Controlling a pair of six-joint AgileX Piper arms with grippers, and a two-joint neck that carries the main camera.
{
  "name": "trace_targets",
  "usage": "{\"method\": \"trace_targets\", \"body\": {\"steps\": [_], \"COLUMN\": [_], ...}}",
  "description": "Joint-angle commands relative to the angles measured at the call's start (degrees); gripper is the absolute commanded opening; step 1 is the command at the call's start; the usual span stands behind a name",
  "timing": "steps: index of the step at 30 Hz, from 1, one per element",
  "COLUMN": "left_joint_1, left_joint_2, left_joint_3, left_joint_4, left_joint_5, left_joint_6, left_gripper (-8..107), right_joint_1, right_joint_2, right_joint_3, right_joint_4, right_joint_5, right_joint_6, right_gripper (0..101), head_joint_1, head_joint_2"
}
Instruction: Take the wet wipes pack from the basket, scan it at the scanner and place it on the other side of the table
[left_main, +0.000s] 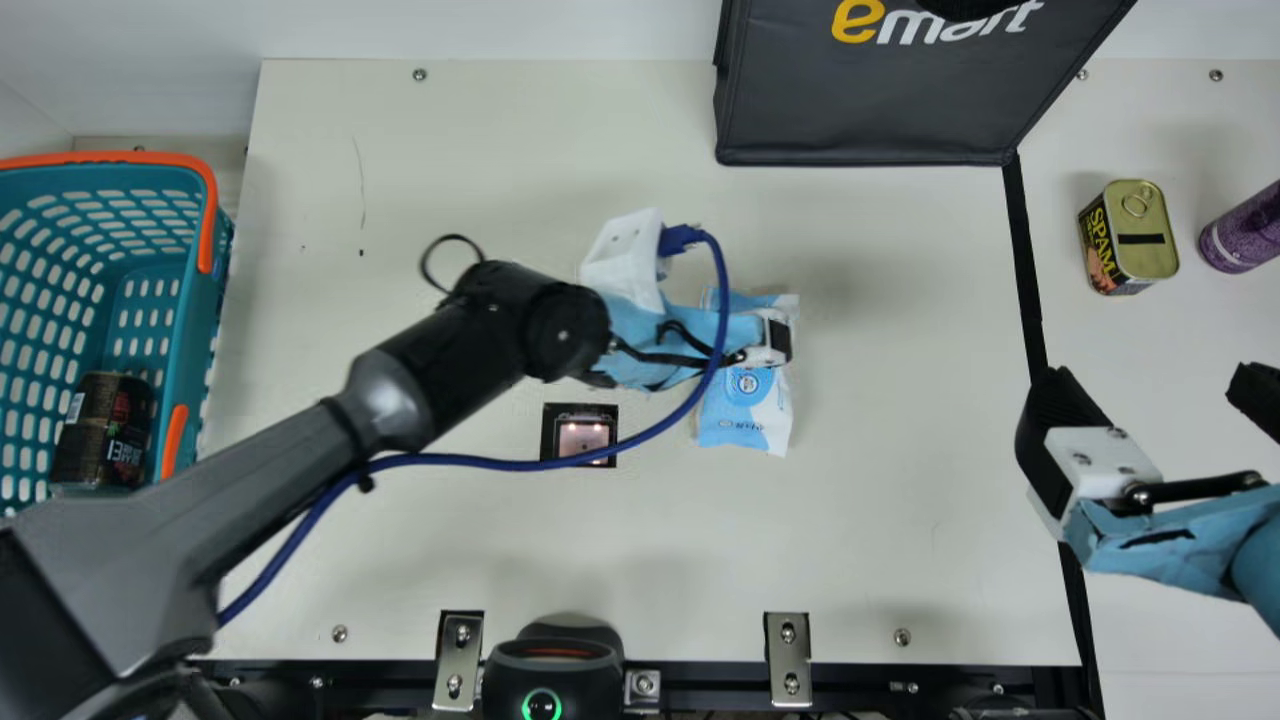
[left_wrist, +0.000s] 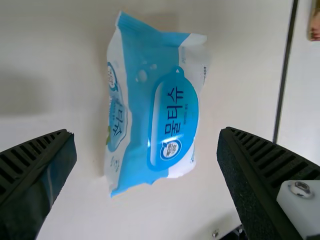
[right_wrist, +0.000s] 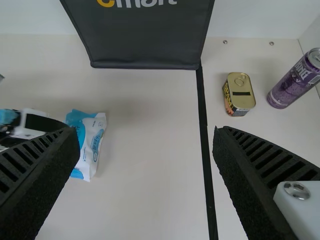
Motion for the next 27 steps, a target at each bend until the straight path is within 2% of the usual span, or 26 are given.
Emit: {"method": "trace_targets", "body": {"steps": [1, 10, 16, 21, 27], "left_joint_1": [1.8, 11.7, 20.0, 26.1, 30.9], "left_joint_2": [-4.0, -17.9, -27.3, -33.9, -39.8], "left_joint_3": [3.7, 15.8, 21.3, 22.3, 19.5], "left_joint_4": [-2.9, -8.4, -7.7, -0.6, 9.7], "left_joint_5": [0.1, 2.7, 6.4, 10.3, 16.0], "left_joint_6": [5.3, 17.5, 22.2, 21.7, 19.1], "left_gripper": [90, 90, 90, 90, 90], "right_joint_1": [0.0, 0.0, 0.0, 0.0, 0.0], "right_joint_2": [0.0, 0.0, 0.0, 0.0, 0.0], "right_joint_3": [0.0, 0.0, 0.0, 0.0, 0.0], "right_joint_4": [0.0, 0.0, 0.0, 0.0, 0.0], "right_joint_5": [0.0, 0.0, 0.0, 0.0, 0.0], "right_joint_6": [0.0, 0.0, 0.0, 0.0, 0.0], "right_gripper": [95, 95, 95, 95, 95], "head_joint_1": [-1.7, -1.7, -1.7, -1.7, -1.7], "head_joint_2": [0.1, 0.1, 0.1, 0.1, 0.1]}}
